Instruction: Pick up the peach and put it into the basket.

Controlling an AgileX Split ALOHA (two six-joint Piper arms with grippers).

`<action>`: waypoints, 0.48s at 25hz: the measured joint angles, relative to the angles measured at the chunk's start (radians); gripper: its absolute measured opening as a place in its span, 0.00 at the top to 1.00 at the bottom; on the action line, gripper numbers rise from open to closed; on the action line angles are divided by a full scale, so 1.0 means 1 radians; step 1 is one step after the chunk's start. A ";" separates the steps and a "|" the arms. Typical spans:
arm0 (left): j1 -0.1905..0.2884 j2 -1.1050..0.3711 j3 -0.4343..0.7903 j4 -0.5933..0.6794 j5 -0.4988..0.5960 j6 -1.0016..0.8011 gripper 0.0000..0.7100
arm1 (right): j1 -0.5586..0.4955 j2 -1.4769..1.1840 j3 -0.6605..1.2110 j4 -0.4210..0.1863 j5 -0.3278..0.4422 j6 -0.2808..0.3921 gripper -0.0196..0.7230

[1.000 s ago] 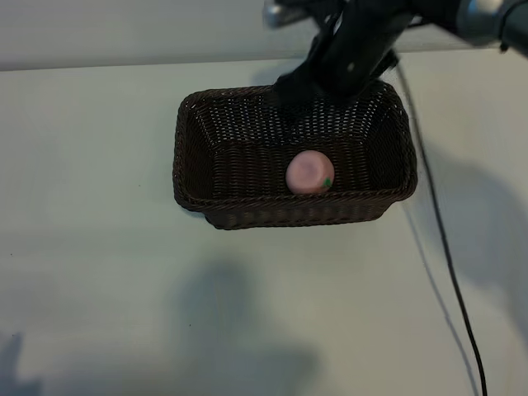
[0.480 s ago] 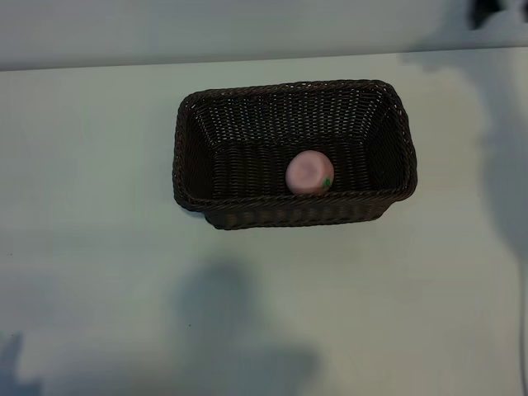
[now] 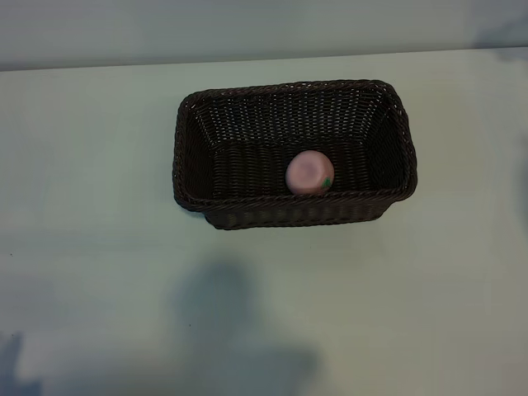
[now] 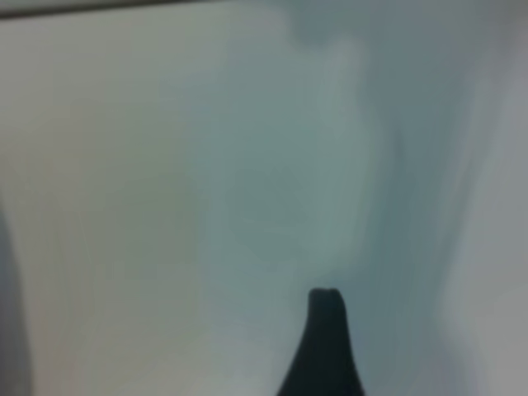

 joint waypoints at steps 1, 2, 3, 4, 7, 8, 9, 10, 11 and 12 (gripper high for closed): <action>0.000 0.000 0.000 0.000 0.000 0.000 0.16 | 0.000 -0.035 0.014 0.000 0.001 0.001 0.20; 0.000 0.000 0.000 0.000 0.000 0.000 0.16 | 0.000 -0.070 0.027 0.000 0.002 0.001 0.20; 0.000 0.000 0.000 0.000 0.000 0.000 0.16 | 0.000 -0.119 0.049 0.000 0.001 0.002 0.20; 0.000 0.000 0.000 0.000 0.000 0.000 0.16 | 0.000 -0.174 0.075 0.001 0.001 0.002 0.20; 0.000 0.000 0.000 0.000 0.000 0.000 0.16 | 0.000 -0.345 0.166 0.002 0.001 0.002 0.20; 0.000 0.000 0.000 0.000 0.000 0.000 0.16 | 0.000 -0.407 0.201 0.002 0.001 0.003 0.20; 0.000 0.000 0.000 0.000 0.000 0.000 0.16 | 0.000 -0.460 0.232 0.002 0.001 0.003 0.20; 0.000 0.000 0.000 0.000 0.000 0.000 0.16 | 0.000 -0.524 0.269 0.002 0.002 0.003 0.20; 0.000 0.000 0.000 0.000 0.000 0.000 0.16 | 0.000 -0.589 0.307 0.002 0.003 0.004 0.20; 0.000 0.000 0.000 0.000 0.000 0.000 0.16 | 0.000 -0.655 0.344 0.002 0.002 0.005 0.20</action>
